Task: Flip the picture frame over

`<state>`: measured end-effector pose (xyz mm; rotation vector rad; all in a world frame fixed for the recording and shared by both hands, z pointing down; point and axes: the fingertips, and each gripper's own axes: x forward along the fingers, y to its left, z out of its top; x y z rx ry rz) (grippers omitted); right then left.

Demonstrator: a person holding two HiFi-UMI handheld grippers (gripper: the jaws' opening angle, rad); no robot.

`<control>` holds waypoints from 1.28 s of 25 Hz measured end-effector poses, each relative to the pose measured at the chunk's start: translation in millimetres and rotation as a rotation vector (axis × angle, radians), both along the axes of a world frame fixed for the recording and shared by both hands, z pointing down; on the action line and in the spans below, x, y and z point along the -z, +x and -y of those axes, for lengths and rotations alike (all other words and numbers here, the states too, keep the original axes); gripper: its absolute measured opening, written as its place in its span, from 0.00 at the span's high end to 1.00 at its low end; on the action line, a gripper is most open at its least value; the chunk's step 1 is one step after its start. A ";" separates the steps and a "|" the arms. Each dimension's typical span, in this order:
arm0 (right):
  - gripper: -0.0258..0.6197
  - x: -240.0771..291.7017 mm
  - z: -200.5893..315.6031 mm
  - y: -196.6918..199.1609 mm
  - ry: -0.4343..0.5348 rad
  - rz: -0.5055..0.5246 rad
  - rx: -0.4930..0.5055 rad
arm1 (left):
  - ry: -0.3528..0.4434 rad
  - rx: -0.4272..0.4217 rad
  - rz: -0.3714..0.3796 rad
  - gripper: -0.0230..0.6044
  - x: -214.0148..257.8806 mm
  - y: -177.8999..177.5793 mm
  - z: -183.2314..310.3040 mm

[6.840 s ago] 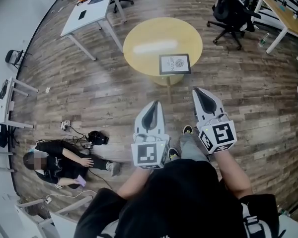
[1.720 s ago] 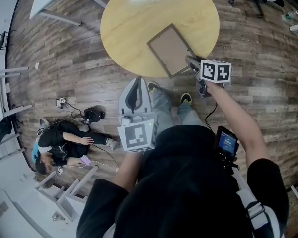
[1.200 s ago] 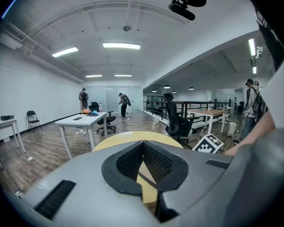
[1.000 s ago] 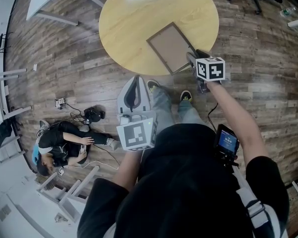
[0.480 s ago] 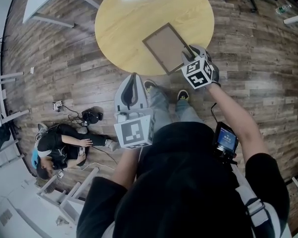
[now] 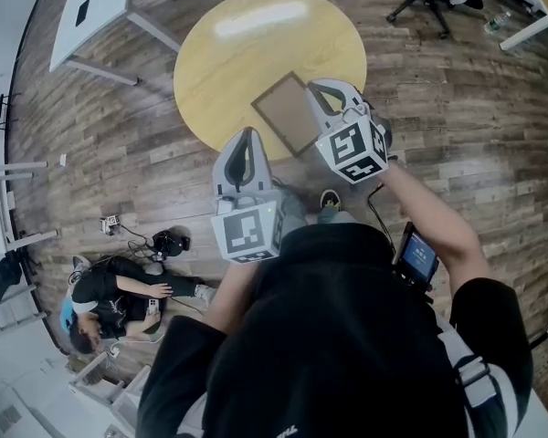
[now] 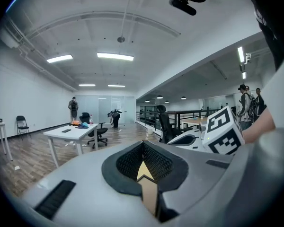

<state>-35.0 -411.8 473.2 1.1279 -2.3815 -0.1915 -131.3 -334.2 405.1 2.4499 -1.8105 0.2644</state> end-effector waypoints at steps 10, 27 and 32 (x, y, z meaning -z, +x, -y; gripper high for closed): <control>0.93 125.7 -25.4 46.1 0.044 0.374 -0.080 | 0.095 -0.016 -0.038 0.93 64.3 35.8 4.6; 0.93 151.5 -83.6 79.9 0.041 0.477 -0.107 | 0.124 -0.079 -0.086 0.93 96.5 81.6 -24.8; 0.93 159.0 -94.7 81.4 0.063 0.469 -0.100 | 0.139 -0.077 -0.088 0.93 101.4 83.1 -35.2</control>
